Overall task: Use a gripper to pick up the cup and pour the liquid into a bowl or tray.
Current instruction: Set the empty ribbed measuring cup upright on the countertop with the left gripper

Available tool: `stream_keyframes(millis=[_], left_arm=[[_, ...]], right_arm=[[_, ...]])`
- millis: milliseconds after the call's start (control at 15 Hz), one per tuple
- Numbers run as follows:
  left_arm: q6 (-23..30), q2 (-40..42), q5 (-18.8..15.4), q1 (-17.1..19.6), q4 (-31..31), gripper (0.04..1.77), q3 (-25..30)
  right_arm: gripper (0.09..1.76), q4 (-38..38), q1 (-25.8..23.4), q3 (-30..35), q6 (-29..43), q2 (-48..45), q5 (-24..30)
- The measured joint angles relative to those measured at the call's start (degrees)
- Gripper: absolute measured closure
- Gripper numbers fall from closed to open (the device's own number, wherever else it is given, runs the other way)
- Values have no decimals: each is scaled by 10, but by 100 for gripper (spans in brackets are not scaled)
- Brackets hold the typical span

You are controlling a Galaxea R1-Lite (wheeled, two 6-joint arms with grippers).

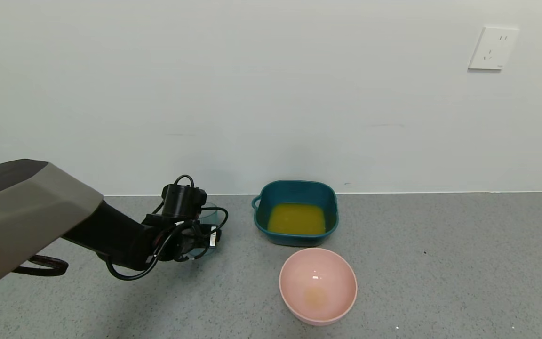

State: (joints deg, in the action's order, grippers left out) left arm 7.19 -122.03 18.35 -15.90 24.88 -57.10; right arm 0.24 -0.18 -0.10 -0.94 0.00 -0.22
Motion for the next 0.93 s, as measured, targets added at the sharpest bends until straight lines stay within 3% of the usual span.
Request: stream_keyframes(millis=[933], left_arm=[[-5, 27, 0, 0, -7, 14, 20]], right_arm=[[14, 0, 0, 0, 0, 0, 0]])
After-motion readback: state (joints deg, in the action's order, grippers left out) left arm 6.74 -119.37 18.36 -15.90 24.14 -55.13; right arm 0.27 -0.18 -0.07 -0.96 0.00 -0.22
